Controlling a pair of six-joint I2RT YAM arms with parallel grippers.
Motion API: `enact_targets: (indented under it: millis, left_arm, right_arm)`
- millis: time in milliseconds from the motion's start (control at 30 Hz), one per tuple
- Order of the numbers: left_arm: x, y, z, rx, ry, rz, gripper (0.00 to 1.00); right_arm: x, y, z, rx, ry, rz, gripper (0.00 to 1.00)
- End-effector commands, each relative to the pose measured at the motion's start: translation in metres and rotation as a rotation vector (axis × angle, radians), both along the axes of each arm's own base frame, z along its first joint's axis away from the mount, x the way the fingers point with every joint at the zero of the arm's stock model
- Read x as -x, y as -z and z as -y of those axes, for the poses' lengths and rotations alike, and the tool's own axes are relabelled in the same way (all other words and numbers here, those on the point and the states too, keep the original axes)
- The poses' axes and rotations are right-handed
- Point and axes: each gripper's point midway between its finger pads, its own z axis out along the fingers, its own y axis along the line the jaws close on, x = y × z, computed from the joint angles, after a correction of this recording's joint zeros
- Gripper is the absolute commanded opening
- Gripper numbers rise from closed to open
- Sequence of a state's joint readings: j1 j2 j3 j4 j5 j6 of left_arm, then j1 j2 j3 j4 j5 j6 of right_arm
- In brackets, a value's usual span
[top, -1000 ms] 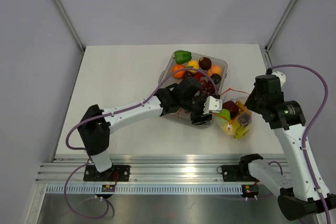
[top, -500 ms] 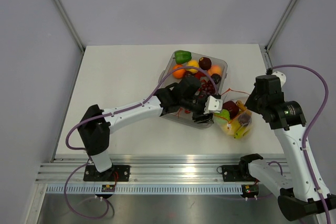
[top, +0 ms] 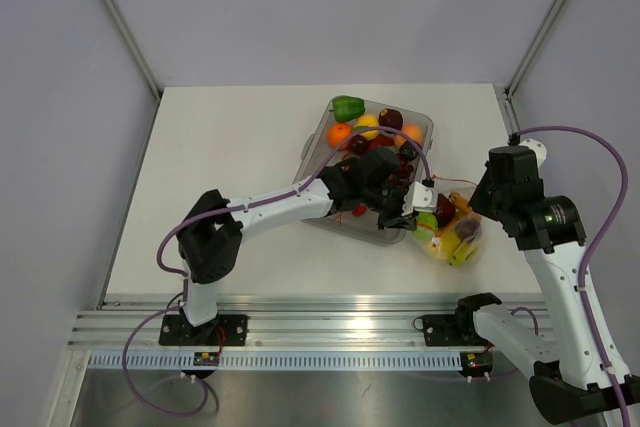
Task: Place the food in the zip-top bag and seal the zipper
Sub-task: Zip the zipper food storage bag at the center of the board.
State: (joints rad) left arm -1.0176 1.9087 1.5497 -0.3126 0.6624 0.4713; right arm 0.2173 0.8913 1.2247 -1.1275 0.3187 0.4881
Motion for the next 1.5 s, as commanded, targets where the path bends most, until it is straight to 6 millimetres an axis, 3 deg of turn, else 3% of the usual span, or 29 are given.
enact_targets:
  millis: [0, 67, 233, 300, 467, 667, 833, 1033, 1133, 1233, 1467]
  left_arm:
    - [-0.002, -0.048, 0.012, 0.118, 0.007, 0.035, 0.03]
    - [-0.003, -0.067, 0.016, 0.139, -0.022, 0.001, 0.0]
    - [-0.009, -0.109, 0.035, 0.159, -0.123, -0.201, 0.0]
    - [-0.008, -0.129, 0.041, 0.199, -0.107, -0.268, 0.0]
    - [-0.004, -0.151, 0.052, 0.31, -0.06, -0.346, 0.0]
    - [-0.009, -0.152, 0.056, 0.335, -0.048, -0.386, 0.0]
    - [-0.014, -0.158, 0.053, 0.354, -0.058, -0.406, 0.0]
    - [-0.018, -0.158, 0.055, 0.355, -0.077, -0.416, 0.0]
    - [-0.017, -0.16, 0.055, 0.363, -0.069, -0.416, 0.0]
    - [-0.017, -0.161, 0.055, 0.367, -0.066, -0.414, 0.0]
    - [-0.017, -0.162, 0.052, 0.362, -0.068, -0.418, 0.0]
  right_arm:
    - [0.0, -0.014, -0.006, -0.017, -0.039, 0.04, 0.11]
    - [-0.001, -0.013, -0.008, -0.018, -0.056, 0.032, 0.24]
    - [-0.003, -0.019, -0.022, -0.05, -0.14, 0.052, 0.39]
    - [-0.003, -0.028, -0.026, -0.062, -0.171, 0.084, 0.45]
    - [0.004, -0.063, -0.047, -0.128, -0.31, 0.238, 0.55]
    - [0.012, -0.065, -0.024, -0.047, -0.225, 0.249, 0.56]
    - [0.02, -0.051, -0.017, -0.035, -0.194, 0.208, 0.57]
    - [0.033, -0.053, -0.011, -0.041, -0.161, 0.211, 0.58]
    - [0.038, -0.045, -0.006, -0.032, -0.132, 0.184, 0.58]
    - [0.036, -0.031, -0.007, -0.046, -0.117, 0.159, 0.56]
    - [0.02, -0.028, -0.01, -0.064, -0.099, 0.191, 0.54]
